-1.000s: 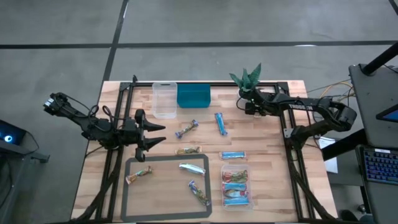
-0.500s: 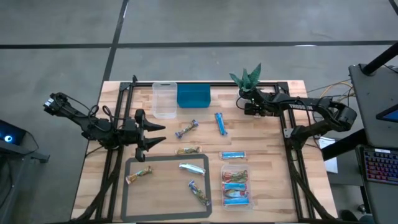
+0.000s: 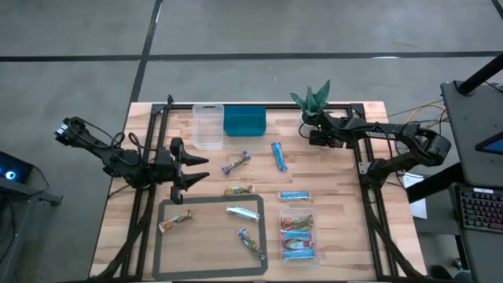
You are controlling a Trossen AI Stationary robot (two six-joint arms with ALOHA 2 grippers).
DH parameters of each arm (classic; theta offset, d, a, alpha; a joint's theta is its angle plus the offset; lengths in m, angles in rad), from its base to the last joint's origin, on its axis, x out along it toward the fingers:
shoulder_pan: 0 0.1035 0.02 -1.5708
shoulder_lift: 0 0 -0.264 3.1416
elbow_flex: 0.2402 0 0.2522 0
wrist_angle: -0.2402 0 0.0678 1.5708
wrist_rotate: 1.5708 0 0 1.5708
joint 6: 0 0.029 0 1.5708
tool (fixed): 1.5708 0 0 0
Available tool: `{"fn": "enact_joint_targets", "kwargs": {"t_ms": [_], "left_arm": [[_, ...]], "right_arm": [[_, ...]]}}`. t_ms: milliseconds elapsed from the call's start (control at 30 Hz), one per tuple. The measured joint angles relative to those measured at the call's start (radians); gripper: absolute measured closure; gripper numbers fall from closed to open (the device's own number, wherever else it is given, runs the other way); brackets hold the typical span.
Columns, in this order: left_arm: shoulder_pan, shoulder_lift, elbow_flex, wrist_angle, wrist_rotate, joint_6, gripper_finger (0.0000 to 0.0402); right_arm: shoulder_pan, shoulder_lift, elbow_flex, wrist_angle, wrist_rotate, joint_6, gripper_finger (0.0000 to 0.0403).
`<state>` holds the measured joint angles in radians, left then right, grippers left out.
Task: Pick and place Granola Bars by type
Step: Put the yellow granola bar into the top transparent bin
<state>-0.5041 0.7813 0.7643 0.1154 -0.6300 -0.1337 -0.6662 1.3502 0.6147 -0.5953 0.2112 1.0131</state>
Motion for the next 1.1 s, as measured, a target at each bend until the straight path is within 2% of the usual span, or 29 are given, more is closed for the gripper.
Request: {"fn": "enact_joint_targets", "kwargs": {"t_ms": [200, 467, 767, 1100], "left_arm": [[0.000, -0.001, 0.000, 0.000, 0.000, -0.001, 0.0225], [0.000, -0.001, 0.000, 0.000, 0.000, -0.001, 0.0225], [0.000, -0.001, 0.000, 0.000, 0.000, 0.002, 0.0225], [0.000, -0.001, 0.000, 0.000, 0.000, 0.020, 0.0225]], "right_arm": [[0.000, 0.000, -0.002, 0.000, -0.002, 0.000, 0.0314], [0.000, -0.001, -0.018, 0.001, -0.002, -0.003, 0.0390], [0.037, -0.015, 0.010, -0.071, -0.001, -0.022, 0.0395], [0.182, -0.098, 0.207, -0.325, 0.051, 0.003, 0.0395]]}}
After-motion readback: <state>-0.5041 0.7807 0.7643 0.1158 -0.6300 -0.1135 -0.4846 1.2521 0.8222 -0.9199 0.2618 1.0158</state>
